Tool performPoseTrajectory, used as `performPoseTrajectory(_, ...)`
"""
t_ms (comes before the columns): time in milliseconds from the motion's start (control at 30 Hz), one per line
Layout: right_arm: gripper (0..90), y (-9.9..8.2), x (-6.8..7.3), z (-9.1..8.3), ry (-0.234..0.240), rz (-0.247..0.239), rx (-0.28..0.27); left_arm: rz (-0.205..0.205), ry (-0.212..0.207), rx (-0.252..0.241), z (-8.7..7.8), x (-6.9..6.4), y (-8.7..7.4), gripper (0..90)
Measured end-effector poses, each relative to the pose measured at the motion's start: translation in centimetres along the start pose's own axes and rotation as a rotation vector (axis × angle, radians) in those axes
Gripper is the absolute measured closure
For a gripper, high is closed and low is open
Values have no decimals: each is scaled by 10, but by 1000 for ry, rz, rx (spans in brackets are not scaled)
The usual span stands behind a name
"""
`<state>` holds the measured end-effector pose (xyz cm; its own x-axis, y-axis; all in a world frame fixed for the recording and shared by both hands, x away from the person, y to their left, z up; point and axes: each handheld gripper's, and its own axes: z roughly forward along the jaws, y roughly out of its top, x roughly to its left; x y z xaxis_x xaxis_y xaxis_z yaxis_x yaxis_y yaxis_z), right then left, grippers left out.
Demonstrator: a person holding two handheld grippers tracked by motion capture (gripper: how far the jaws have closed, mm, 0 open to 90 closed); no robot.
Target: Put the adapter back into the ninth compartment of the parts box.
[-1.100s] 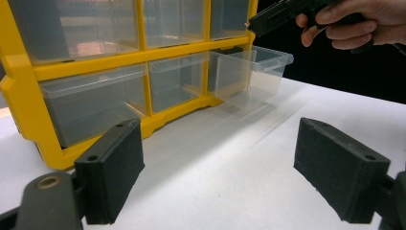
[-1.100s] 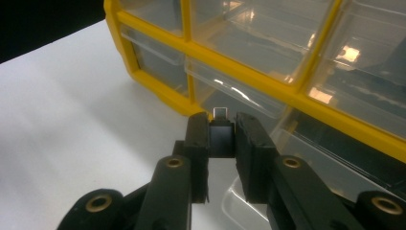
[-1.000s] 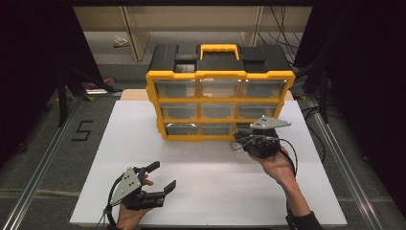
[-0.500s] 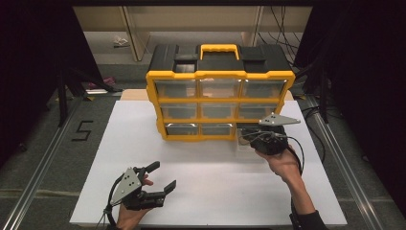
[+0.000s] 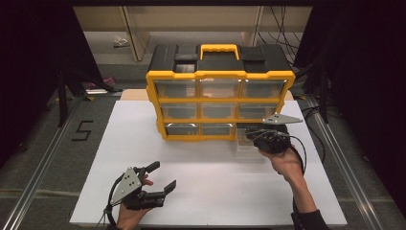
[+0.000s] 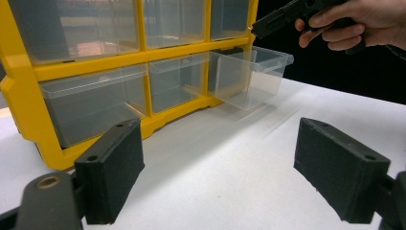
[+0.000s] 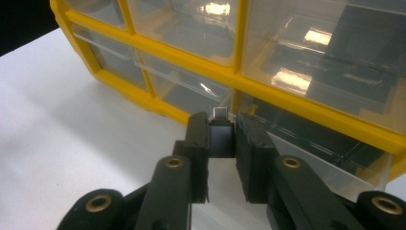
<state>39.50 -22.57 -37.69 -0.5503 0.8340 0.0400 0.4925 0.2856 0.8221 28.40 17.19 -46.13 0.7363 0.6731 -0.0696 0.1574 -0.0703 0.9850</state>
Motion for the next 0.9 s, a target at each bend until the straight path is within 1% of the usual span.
performPoseTrajectory(133, 764, -1, -1, 2, -2, -3, 8, 0, 0, 2, 0, 0, 0, 169)
performPoseTrajectory(233, 764, -2, -2, 4, -13, 2, 17, 0, 0, 3, 0, 0, 0, 168)
performPoseTrajectory(500, 763, -4, -8, 3, -23, 20, 21, 0, 0, 2, 0, 0, 0, 168)
performPoseTrajectory(600, 763, -4, -8, 3, -26, 19, 22, 0, 0, 3, 0, 0, 0, 168)
performPoseTrajectory(733, 763, -5, -9, 4, -34, 17, 30, 0, 0, 3, 0, 0, 0, 169)
performPoseTrajectory(900, 762, -6, -12, 5, -43, 28, 46, 0, 0, 3, 0, 0, 0, 169)
